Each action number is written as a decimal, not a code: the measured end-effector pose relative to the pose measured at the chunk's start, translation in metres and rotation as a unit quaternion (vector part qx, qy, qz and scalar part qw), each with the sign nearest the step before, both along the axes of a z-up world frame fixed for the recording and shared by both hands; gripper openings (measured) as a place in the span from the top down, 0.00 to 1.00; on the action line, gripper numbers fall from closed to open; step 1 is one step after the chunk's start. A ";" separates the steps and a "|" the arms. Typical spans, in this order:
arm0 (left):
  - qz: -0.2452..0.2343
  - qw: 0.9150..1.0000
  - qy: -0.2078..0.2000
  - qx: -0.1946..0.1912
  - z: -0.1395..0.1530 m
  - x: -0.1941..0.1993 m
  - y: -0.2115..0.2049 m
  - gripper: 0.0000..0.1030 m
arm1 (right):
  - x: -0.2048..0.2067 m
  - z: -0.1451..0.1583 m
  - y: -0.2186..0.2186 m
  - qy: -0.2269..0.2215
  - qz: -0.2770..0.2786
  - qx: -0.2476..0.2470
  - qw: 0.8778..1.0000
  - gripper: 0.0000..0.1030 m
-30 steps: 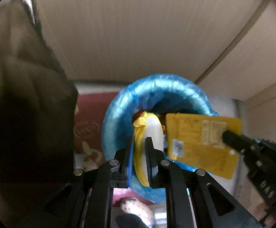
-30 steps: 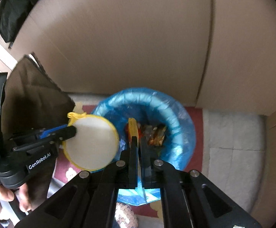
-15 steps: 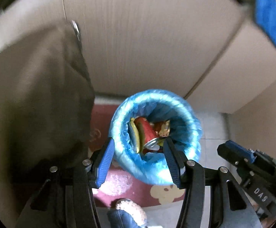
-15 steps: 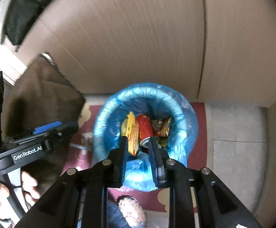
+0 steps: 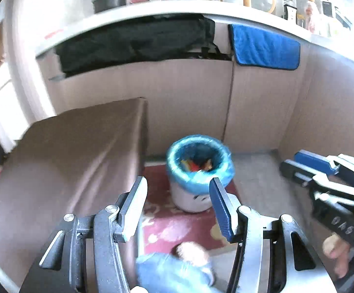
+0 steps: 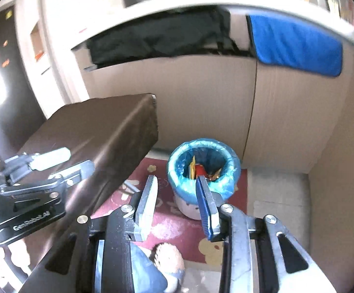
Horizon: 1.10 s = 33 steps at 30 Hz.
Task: Collect trash
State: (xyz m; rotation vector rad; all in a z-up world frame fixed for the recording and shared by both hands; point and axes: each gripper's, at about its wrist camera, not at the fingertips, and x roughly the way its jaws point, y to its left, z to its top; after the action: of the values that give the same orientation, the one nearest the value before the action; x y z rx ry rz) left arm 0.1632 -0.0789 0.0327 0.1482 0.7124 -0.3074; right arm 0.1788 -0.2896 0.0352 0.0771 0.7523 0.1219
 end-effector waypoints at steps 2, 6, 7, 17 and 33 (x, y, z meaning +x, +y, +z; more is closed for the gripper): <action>0.012 1.000 -0.009 0.010 -0.002 -0.035 0.017 0.48 | -0.039 0.008 0.016 -0.016 0.003 -0.011 1.000 0.69; 0.047 0.999 -0.025 -0.007 0.000 -0.088 0.049 0.48 | -0.096 0.014 0.036 -0.028 0.010 -0.011 0.999 0.69; 0.053 0.998 -0.031 -0.009 0.000 -0.097 0.053 0.48 | -0.112 0.015 0.042 -0.032 0.007 -0.011 0.999 0.68; 0.042 0.997 -0.057 -0.018 0.005 -0.169 0.059 0.48 | -0.195 0.016 0.075 -0.044 -0.017 -0.025 0.999 0.67; 0.069 0.997 -0.039 -0.018 0.002 -0.176 0.074 0.48 | -0.211 0.015 0.081 -0.044 -0.021 -0.031 0.998 0.67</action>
State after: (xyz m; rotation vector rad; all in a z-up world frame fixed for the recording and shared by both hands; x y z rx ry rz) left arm -0.0129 -0.0046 0.0343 0.0752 0.6353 -0.1807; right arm -0.0321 -0.2086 0.0497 0.0288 0.6649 0.0620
